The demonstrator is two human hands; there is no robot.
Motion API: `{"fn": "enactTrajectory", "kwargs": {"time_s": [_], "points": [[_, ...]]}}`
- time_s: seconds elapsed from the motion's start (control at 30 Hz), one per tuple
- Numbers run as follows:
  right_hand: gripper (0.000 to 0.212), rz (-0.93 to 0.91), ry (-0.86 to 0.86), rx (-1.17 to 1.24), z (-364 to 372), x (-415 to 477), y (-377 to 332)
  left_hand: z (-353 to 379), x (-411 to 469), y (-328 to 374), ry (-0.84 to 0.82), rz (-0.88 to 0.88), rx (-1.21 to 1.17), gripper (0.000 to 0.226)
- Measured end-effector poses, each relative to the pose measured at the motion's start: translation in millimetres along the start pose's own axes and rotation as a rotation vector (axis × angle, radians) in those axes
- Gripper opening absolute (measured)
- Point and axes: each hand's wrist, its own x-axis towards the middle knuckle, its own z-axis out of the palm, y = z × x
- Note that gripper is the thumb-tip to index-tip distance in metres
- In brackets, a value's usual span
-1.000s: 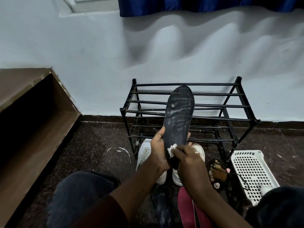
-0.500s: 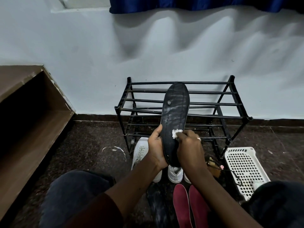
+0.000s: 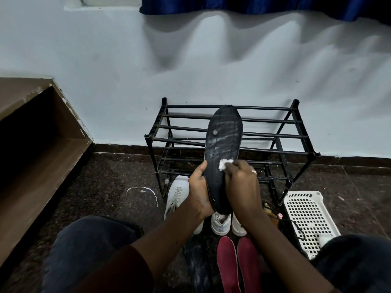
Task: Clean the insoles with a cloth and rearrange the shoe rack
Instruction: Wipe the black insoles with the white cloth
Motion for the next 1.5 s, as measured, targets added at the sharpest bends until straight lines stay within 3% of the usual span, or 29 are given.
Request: {"fn": "enactTrajectory", "kwargs": {"time_s": [0.13,0.3,0.63,0.87,1.23,1.5], "points": [[0.017,0.036,0.034,0.119,-2,13,2,1,-1,3,-0.013,-0.006,-0.023,0.059],[0.035,-0.045,-0.026,0.098,6,-23,-1,1,-3,12,0.043,0.042,-0.034,0.067],[0.03,-0.088,0.023,0.216,8,-67,-10,2,-5,14,0.028,0.11,-0.172,0.065],[0.033,-0.075,0.048,0.251,6,-32,-20,9,-7,0,-0.001,0.011,-0.176,0.06],[0.029,-0.438,0.034,0.273,4,-61,8,3,-9,19,-0.005,0.065,-0.204,0.062],[0.029,-0.261,0.092,0.348,10,-46,-9,5,-9,14,0.004,-0.01,-0.166,0.064]]}}
